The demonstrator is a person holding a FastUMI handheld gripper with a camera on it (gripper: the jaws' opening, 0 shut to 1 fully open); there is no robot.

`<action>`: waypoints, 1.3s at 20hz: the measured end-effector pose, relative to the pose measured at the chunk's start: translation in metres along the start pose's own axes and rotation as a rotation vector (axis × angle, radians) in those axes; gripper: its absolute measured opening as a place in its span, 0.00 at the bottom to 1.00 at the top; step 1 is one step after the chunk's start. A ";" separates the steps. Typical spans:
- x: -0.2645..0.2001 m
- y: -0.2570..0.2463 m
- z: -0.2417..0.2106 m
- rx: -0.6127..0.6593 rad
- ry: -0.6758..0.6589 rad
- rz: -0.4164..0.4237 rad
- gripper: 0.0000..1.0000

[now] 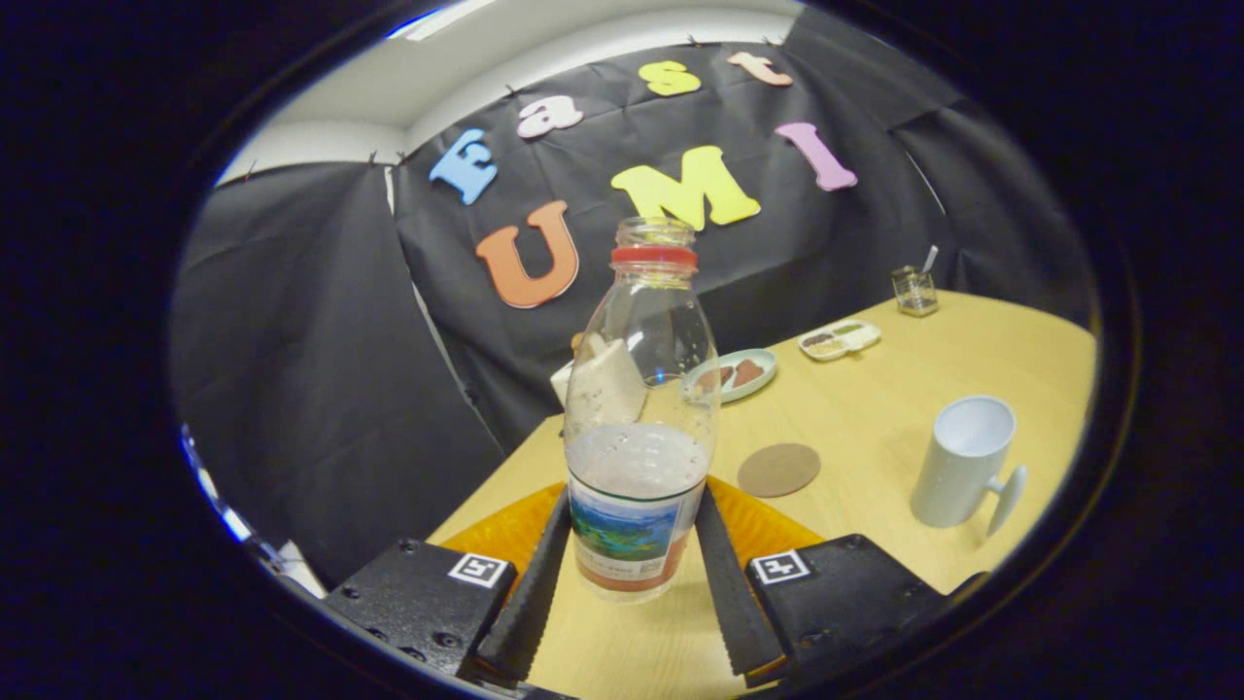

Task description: Take the bottle from table, then pour the juice into the cup, finally place the bottle on the coaster

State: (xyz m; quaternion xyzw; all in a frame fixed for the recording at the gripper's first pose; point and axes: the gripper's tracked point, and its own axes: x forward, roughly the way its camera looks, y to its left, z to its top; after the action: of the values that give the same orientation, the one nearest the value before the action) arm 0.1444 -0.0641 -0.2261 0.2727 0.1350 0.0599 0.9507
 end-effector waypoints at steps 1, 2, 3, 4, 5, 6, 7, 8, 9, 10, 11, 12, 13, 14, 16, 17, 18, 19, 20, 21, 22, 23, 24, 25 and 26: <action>0.002 -0.005 -0.001 0.047 0.009 0.000 0.76; 0.001 -0.009 -0.003 0.081 0.011 -0.010 0.76; 0.000 -0.012 -0.003 0.114 0.009 -0.014 0.76; -0.001 -0.012 -0.002 0.149 0.007 -0.011 0.76; -0.001 -0.012 -0.001 0.191 0.002 -0.003 0.76; -0.003 -0.013 0.001 0.239 -0.007 0.007 0.76; -0.001 -0.013 0.003 0.292 -0.016 0.020 0.76; -0.003 -0.014 0.004 0.343 -0.022 0.034 0.76; -0.002 -0.016 0.005 0.388 -0.025 0.043 0.76; -0.003 -0.018 0.006 0.428 -0.033 0.046 0.76; -0.003 -0.023 0.008 0.467 -0.043 0.048 0.76; -0.005 -0.026 0.011 0.510 -0.056 0.051 0.76; -0.007 -0.030 0.014 0.557 -0.071 0.057 0.76; -0.009 -0.030 0.017 0.605 -0.087 0.064 0.76; -0.011 -0.038 0.024 0.696 -0.117 0.072 0.75; -0.012 -0.042 0.025 0.731 -0.124 0.072 0.75; -0.011 -0.045 0.028 0.760 -0.132 0.070 0.75; -0.010 -0.050 0.030 0.783 -0.142 0.068 0.75; -0.009 -0.051 0.032 0.806 -0.148 0.070 0.75; -0.007 -0.053 0.034 0.830 -0.150 0.072 0.75; -0.008 -0.053 0.035 0.857 -0.154 0.072 0.75; -0.007 -0.053 0.038 0.886 -0.161 0.077 0.75; -0.006 -0.051 0.040 0.913 -0.164 0.085 0.75; -0.007 -0.051 0.041 0.935 -0.167 0.086 0.75; -0.008 -0.051 0.043 0.951 -0.174 0.088 0.75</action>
State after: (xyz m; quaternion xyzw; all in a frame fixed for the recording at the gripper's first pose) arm 0.1516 -0.1300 -0.2168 0.6863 0.0560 0.0085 0.7251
